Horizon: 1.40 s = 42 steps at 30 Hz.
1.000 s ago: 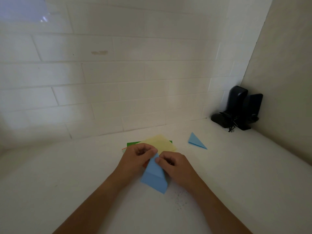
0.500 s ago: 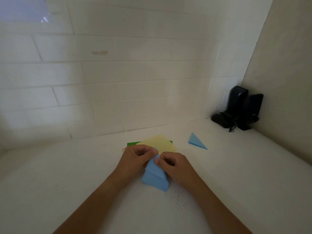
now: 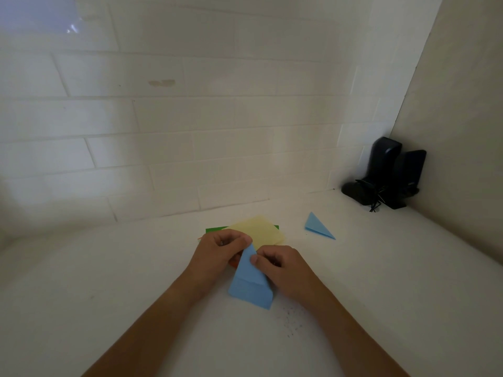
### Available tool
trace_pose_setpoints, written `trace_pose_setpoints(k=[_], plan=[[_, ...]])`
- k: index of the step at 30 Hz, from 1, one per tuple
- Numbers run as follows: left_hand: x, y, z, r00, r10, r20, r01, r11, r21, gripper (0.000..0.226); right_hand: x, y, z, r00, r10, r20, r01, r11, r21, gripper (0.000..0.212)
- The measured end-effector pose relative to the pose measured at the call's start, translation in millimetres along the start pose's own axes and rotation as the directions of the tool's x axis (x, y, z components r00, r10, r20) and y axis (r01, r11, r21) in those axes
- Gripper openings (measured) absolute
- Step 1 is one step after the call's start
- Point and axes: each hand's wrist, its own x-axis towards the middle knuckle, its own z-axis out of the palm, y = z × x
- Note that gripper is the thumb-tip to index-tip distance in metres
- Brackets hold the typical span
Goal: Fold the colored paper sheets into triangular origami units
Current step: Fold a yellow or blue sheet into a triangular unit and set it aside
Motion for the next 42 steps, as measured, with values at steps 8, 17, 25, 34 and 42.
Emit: trace_pose_setpoints(k=[8,17,25,34,42], plan=[[0.3,-2.2,-3.5,0.999,0.041,0.033,-0.041,0.999,0.016,0.022,0.1,1.3,-0.2,1.0,-0.005,0.007,0.005,1.0,-0.026,0.042],[-3.2,-1.3,1.7,0.995,0.075,0.062,-0.084,0.985,0.148,0.021,3.1,6.6,0.2,0.961,0.055,-0.269,-0.047,0.998,0.039,0.042],[-1.9,-5.0,0.9,0.983,0.175,0.047,-0.181,0.966,0.183,0.018,2.9,5.1,-0.3,0.956,0.068,-0.285,-0.059,0.997,0.04,0.045],[-0.3,-4.7,-0.2,0.992,0.119,0.043,-0.124,0.984,0.13,0.014,2.1,2.8,-0.5,0.953,0.071,-0.296,-0.059,0.997,0.05,0.046],[-0.2,-2.8,-1.3,0.998,0.055,0.02,-0.054,0.997,-0.046,0.015,2.4,2.7,-1.6,0.965,0.075,-0.253,-0.054,0.995,0.087,0.042]])
